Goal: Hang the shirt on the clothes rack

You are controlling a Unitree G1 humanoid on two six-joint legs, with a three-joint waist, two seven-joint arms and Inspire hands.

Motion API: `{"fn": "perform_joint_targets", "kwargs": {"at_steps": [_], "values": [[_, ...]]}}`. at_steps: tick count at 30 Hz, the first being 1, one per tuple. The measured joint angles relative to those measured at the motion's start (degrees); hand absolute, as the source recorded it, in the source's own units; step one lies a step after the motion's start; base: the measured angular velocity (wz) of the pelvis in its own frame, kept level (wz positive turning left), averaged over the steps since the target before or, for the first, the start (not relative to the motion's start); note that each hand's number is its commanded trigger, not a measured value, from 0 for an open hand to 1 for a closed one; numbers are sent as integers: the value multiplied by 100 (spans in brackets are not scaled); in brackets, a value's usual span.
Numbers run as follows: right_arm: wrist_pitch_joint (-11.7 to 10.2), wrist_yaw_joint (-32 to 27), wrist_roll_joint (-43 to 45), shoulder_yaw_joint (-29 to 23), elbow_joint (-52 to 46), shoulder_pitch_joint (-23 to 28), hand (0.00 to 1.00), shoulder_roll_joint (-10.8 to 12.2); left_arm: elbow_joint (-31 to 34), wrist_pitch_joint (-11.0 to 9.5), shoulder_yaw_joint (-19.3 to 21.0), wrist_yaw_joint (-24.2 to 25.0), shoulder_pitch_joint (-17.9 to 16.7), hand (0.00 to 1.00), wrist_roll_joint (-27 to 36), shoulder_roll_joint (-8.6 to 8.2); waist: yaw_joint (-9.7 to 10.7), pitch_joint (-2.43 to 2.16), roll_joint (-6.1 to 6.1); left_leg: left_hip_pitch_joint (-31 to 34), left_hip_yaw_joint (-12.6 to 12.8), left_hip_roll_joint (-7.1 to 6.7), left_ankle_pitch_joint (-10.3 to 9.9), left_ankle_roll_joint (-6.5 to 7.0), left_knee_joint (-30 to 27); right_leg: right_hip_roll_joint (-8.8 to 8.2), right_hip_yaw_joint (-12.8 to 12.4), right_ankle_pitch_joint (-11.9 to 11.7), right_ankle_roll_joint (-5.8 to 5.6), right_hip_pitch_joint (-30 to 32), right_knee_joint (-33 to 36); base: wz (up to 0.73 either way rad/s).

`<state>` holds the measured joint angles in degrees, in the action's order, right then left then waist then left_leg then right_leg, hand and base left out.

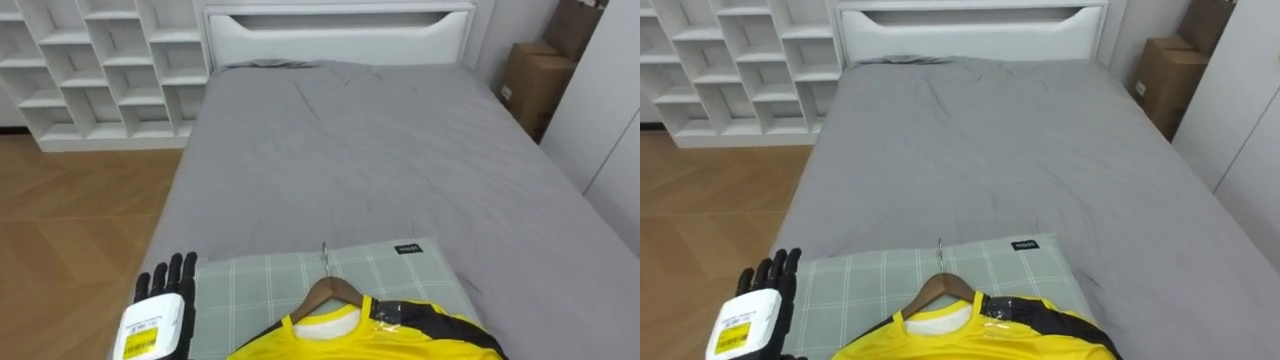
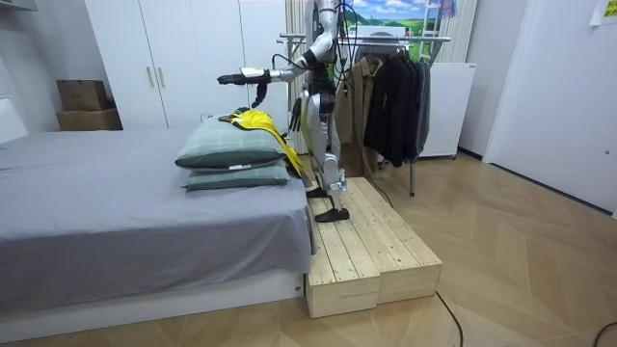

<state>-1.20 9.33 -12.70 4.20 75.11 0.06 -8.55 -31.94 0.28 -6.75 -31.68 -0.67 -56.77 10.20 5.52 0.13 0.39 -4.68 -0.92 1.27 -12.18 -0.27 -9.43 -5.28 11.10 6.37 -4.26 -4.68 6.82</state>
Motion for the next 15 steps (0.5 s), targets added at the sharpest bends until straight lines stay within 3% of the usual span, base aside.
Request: {"fn": "perform_joint_targets", "kwargs": {"at_steps": [5, 9, 15], "values": [[-12, -20, 1, -2, -29, -2, 0, -4, -212, 0, -2, 27, 328, 0, -7, 4, 50, -6, 24, 17, 26, 20, -1, -1, 22, 21, -18, -5, 7, 39, -1, -2], [-15, -54, 0, 7, -28, -3, 0, -54, -345, 6, -15, 64, 442, 0, 5, 3, 101, -50, 123, 21, 83, 23, 0, -1, 23, 26, -77, -8, 11, 72, -1, -7], [-15, -59, -62, 78, 11, -112, 0, -65, -957, 54, -16, 147, 770, 0, 174, 2, 206, -2, 177, 92, 80, 22, 0, -1, 26, 24, -77, -8, 11, 143, 1, 0]]}}
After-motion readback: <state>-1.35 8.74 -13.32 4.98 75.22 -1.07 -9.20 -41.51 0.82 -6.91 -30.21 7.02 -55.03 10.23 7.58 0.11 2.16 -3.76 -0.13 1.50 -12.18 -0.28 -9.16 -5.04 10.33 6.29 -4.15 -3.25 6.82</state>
